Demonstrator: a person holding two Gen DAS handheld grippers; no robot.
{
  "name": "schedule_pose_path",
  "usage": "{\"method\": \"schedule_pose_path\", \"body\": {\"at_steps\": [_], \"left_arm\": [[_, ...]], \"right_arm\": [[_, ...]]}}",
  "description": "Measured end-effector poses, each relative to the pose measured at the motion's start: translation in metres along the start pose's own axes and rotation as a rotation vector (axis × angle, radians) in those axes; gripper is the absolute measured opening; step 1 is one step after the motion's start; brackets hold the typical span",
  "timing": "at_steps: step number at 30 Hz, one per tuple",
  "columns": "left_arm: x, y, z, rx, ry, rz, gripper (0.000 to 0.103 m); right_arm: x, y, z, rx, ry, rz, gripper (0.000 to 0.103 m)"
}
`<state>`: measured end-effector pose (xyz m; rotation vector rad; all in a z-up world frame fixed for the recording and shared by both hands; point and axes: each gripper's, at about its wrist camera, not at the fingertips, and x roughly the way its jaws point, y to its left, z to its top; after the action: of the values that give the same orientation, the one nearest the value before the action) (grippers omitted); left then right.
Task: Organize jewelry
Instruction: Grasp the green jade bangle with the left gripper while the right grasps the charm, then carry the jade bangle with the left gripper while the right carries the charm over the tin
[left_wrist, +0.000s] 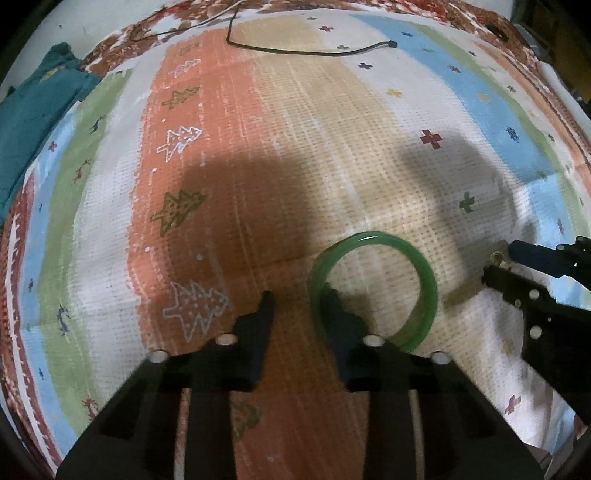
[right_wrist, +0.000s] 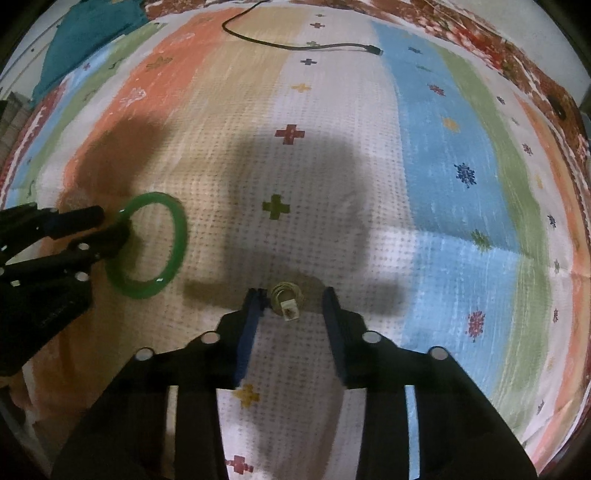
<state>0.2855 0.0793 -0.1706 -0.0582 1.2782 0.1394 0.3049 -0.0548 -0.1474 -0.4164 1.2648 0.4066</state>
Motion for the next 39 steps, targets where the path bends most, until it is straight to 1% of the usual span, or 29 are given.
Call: {"method": "schedule_pose_path", "body": {"at_steps": [1, 2, 3, 4, 6, 7, 9, 15, 18, 21, 27, 30, 35, 39], "left_arm": [[0.0, 0.0, -0.001, 0.002, -0.002, 0.0, 0.014], [0.001, 0.001, -0.001, 0.003, -0.003, 0.003, 0.008], [0.001, 0.002, -0.001, -0.001, -0.004, 0.01, 0.007], [0.0, 0.004, -0.001, -0.02, -0.006, 0.006, 0.007], [0.0, 0.004, 0.0, -0.045, -0.003, 0.029, 0.006], [-0.002, 0.001, 0.0, -0.04, -0.003, 0.047, 0.006], [-0.004, -0.001, -0.001, -0.035, -0.002, 0.057, 0.006], [-0.025, 0.0, -0.005, -0.066, -0.028, 0.029, 0.006], [-0.033, 0.006, -0.007, -0.088, -0.039, 0.043, 0.006], [-0.039, 0.01, -0.01, -0.102, -0.041, 0.036, 0.006], [-0.057, 0.011, -0.014, -0.13, -0.078, 0.029, 0.006], [-0.067, 0.01, -0.017, -0.146, -0.1, 0.027, 0.006], [-0.083, 0.006, -0.022, -0.141, -0.119, 0.018, 0.006], [-0.093, 0.002, -0.026, -0.137, -0.135, 0.01, 0.006]], "right_arm": [[0.0, 0.001, 0.001, -0.004, -0.001, -0.001, 0.023], [0.0, 0.001, 0.001, -0.008, -0.002, 0.002, 0.02], [0.0, 0.002, 0.001, -0.008, -0.001, 0.005, 0.017], [0.0, 0.003, 0.001, -0.012, -0.004, 0.002, 0.017], [0.001, 0.003, 0.001, -0.016, -0.008, 0.002, 0.017], [0.0, 0.003, 0.001, -0.017, -0.01, 0.002, 0.017], [-0.001, 0.003, 0.0, -0.01, -0.014, 0.003, 0.017], [-0.009, 0.004, -0.007, -0.006, -0.027, -0.001, 0.017], [-0.02, 0.0, -0.009, 0.021, -0.056, -0.012, 0.017], [-0.026, 0.001, -0.009, 0.026, -0.072, -0.015, 0.017], [-0.039, 0.003, -0.018, 0.028, -0.085, 0.005, 0.017], [-0.044, 0.003, -0.016, 0.036, -0.099, 0.021, 0.017], [-0.058, 0.008, -0.021, 0.034, -0.122, 0.035, 0.017], [-0.067, 0.008, -0.027, 0.039, -0.136, 0.023, 0.017]]}}
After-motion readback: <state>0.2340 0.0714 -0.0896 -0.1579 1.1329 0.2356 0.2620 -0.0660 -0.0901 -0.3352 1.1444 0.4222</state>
